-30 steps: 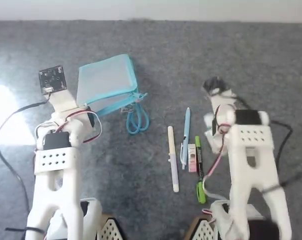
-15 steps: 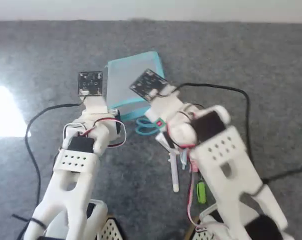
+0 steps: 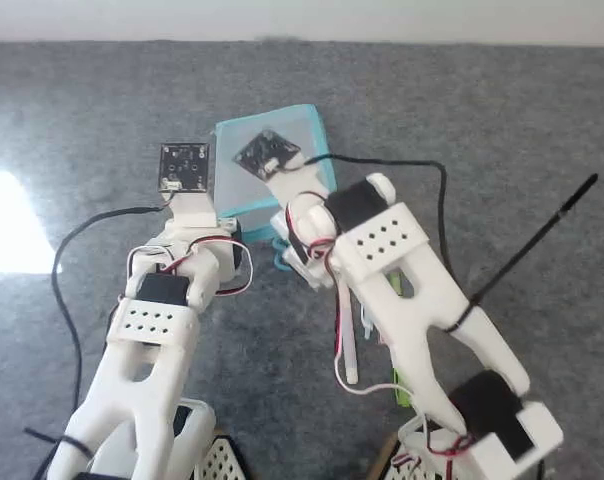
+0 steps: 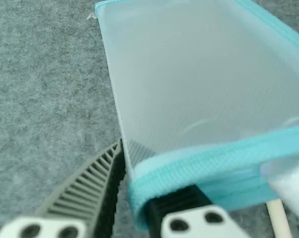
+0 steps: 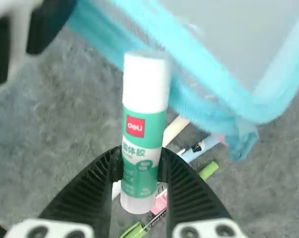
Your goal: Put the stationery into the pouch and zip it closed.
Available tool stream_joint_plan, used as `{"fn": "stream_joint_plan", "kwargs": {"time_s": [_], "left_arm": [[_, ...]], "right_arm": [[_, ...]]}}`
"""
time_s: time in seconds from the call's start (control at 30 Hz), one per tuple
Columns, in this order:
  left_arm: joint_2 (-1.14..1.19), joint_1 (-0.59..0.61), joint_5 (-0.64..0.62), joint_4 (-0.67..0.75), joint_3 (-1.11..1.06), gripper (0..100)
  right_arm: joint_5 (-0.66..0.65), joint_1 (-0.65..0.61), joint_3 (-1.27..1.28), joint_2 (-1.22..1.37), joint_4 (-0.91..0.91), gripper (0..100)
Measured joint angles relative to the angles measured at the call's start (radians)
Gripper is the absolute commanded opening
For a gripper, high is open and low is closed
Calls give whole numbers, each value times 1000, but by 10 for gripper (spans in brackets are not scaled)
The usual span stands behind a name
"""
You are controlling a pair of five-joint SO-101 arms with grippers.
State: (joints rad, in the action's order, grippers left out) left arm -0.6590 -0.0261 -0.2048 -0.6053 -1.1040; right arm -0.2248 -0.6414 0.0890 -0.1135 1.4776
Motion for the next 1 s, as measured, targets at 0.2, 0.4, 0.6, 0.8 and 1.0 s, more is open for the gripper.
{"fn": "stream_joint_plan", "kwargs": {"time_s": [0.2, 0.4, 0.6, 0.8, 1.0], "left_arm": [[0, -29, 8, 5, -20, 12], [0, -35, 6, 6, -18, 12], [0, -35, 6, 6, -18, 12], [2, -21, 5, 6, -18, 12], [2, -17, 5, 6, -6, 12]], "right_arm": [[44, -2, -218, 127, 35, 8], [48, -2, -482, 315, 184, 8], [48, -3, -657, 454, 282, 7], [51, 0, -692, 463, 282, 7], [74, 29, -818, 465, 282, 7]]}}
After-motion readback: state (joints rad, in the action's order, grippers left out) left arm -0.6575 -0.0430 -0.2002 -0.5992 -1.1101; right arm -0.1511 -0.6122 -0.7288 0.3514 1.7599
